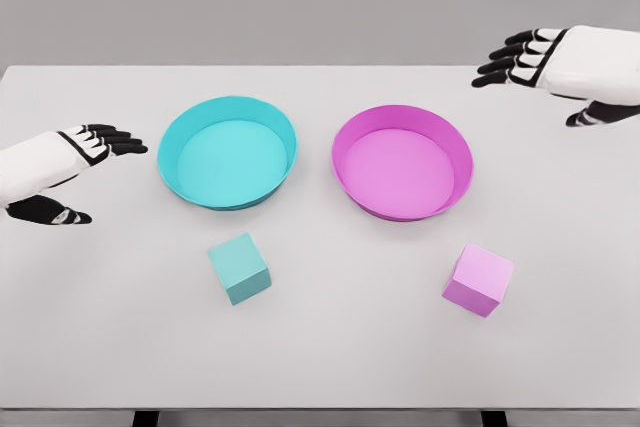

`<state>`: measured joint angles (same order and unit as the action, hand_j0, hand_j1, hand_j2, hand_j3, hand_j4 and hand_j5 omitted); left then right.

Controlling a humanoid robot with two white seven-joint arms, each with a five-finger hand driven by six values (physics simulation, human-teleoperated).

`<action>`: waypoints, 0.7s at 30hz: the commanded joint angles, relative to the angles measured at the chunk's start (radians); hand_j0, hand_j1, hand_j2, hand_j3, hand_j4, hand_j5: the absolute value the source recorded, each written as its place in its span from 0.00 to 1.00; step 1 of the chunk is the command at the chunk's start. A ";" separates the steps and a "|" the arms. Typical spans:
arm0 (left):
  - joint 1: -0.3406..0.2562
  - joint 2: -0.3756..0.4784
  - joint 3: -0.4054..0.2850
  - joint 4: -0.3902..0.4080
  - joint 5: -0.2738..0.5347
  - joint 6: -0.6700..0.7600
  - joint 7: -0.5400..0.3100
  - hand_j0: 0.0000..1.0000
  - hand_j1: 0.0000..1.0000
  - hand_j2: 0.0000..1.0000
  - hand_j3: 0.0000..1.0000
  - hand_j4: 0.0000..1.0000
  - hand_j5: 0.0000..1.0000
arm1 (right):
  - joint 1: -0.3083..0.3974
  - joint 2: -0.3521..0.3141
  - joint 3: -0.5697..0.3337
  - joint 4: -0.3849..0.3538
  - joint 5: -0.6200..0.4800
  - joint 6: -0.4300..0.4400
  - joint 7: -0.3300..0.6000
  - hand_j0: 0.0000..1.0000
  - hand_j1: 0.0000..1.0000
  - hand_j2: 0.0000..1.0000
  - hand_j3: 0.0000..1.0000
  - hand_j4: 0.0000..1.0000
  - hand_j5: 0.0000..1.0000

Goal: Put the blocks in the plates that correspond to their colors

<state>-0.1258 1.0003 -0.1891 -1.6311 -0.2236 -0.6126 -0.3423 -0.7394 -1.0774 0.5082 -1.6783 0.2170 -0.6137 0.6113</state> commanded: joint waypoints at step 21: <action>-0.270 0.073 -0.154 -0.131 0.058 0.002 -0.269 1.00 1.00 1.00 1.00 1.00 1.00 | -0.101 -0.125 0.372 -0.081 -0.051 0.003 0.000 1.00 1.00 1.00 1.00 1.00 1.00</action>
<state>-0.4546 1.0657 -0.2883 -1.7588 -0.1950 -0.6151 -0.5723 -0.8468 -1.2223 0.8236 -1.7563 0.1697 -0.6130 0.6112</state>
